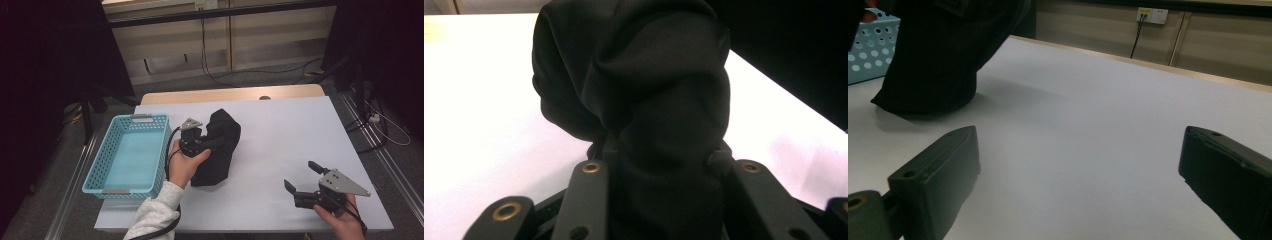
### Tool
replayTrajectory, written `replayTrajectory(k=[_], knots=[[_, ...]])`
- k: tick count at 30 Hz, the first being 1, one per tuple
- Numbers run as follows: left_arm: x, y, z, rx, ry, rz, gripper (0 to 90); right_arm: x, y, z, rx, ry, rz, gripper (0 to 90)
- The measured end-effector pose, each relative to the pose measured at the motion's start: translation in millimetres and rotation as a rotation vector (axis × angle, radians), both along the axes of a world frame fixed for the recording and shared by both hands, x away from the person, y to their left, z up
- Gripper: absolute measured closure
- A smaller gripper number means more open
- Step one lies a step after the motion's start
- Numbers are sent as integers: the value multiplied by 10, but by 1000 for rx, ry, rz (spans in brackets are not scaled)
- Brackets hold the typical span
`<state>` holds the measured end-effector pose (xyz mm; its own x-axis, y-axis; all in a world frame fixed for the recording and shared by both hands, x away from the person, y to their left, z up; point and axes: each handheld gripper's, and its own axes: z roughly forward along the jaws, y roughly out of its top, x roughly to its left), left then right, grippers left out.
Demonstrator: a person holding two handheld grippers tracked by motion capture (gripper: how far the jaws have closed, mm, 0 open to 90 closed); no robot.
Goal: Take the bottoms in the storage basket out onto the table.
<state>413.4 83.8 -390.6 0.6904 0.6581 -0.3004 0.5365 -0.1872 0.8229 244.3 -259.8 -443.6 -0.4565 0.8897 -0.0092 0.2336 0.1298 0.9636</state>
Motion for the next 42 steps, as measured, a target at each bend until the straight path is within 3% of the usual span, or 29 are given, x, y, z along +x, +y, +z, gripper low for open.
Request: replayTrajectory(k=[5, 8, 9, 11, 14, 20, 24, 33, 38, 40, 42], knots=[[-3, -91, -76, 11, -7, -31, 643, 6, 13, -1, -1, 2, -1, 23], [9, -99, -131, 54, -68, -47, 398, 8, 29, 3, -6, -1, -3, 23], [5, -80, -127, 45, -78, -43, 345, 9, 30, 2, -9, -2, -2, 23], [-12, 0, -96, 36, -108, -30, 281, 12, 35, 2, -11, -2, 0, 23], [-52, 120, -82, 31, -109, -20, 223, 24, 45, 5, -30, -4, 2, 24], [-100, 362, -116, 54, -101, 1, 183, 93, 101, 3, -47, 3, 2, 27], [-63, 446, -108, 70, -90, 13, 162, 145, 188, -5, -59, 24, 39, 21], [-104, 469, -123, 92, -96, 18, 143, 241, 414, 12, -82, 47, 92, 18], [-95, 480, -140, 103, -93, 21, 142, 343, 574, -8, -90, 73, 177, 41], [-91, 488, -148, 103, -92, 25, 142, 362, 599, -14, -91, 76, 186, 46], [-91, 498, -153, 128, -98, 37, 142, 438, 713, -30, -93, 90, 216, 63]])
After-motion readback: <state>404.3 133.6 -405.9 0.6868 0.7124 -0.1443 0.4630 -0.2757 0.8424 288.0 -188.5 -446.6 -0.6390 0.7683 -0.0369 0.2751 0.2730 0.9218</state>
